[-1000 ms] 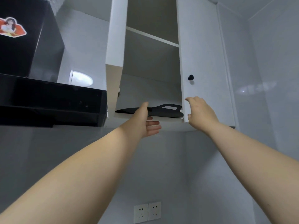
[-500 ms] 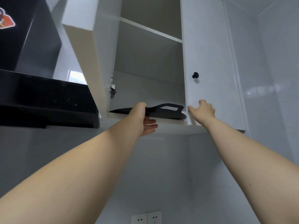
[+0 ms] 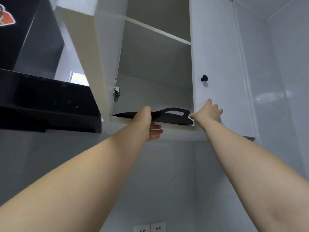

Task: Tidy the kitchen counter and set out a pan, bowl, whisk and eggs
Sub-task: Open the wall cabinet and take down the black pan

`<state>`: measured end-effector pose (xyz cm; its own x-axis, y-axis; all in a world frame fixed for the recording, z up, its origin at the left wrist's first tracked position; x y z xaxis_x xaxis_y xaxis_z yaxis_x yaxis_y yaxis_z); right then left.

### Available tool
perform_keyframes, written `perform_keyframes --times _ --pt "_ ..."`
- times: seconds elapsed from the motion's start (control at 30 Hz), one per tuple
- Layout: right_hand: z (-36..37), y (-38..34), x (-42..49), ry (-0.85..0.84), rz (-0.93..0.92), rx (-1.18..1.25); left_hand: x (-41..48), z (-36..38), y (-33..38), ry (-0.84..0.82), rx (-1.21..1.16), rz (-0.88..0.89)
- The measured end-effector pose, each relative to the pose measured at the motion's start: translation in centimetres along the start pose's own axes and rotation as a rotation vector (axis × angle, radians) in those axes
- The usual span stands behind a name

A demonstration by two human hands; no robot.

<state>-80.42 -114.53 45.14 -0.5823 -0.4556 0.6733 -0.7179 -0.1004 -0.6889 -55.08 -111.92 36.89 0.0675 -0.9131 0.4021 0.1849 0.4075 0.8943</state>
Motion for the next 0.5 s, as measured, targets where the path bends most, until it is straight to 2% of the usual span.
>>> perform_keyframes --times 0.17,0.5 --pt "-1.3 0.4 -0.2 -0.016 0.018 0.032 0.0 -0.3 0.1 -0.025 0.074 -0.036" --pt "-5.0 1.3 -0.1 0.005 -0.033 0.075 -0.7 0.5 0.7 -0.071 -0.069 -0.029"
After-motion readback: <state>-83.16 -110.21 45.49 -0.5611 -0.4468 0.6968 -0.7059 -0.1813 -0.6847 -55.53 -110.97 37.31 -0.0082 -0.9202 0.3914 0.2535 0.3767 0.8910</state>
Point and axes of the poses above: each hand's wrist, its own x-axis towards the middle knuckle, its own z-axis out of the palm, y = z × x, the point moved 10 cm from there along x, towards the middle knuckle, and after that the axes turned 4 degrees about z, right-handed, at the moved point
